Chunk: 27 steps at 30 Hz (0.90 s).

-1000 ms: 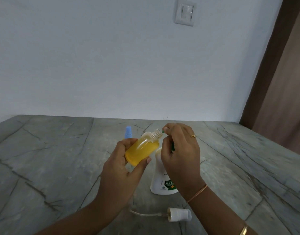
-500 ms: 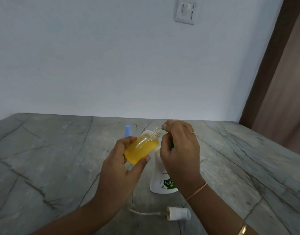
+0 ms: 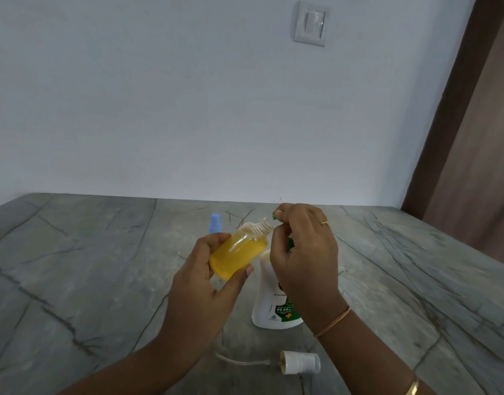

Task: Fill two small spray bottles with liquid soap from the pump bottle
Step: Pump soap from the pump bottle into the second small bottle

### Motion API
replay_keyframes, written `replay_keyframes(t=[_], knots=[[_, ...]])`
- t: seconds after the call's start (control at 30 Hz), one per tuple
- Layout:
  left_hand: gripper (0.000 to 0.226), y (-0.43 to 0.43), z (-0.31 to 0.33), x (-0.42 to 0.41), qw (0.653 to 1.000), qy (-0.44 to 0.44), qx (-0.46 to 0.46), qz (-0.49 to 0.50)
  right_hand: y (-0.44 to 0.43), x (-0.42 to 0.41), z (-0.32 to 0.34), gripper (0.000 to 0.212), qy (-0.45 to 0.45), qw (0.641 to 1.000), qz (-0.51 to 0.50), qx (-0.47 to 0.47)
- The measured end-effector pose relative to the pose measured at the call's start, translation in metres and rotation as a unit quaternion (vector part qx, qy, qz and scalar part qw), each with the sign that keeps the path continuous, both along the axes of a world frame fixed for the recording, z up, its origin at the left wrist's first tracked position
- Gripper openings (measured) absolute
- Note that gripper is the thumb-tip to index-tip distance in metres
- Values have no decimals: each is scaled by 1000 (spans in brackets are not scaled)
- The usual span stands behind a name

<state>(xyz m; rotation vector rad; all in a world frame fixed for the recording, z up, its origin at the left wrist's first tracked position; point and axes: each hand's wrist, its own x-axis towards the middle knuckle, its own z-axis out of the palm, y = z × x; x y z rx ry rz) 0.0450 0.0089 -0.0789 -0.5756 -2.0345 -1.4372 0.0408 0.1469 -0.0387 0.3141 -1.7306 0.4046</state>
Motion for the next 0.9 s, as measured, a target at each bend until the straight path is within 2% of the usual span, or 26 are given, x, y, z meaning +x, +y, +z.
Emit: replay_keyframes(t=[0.9], knots=[[39,-1,1,1,1000,-4,4,-2,0,6,-4,23,-17,1000,-1,-1]])
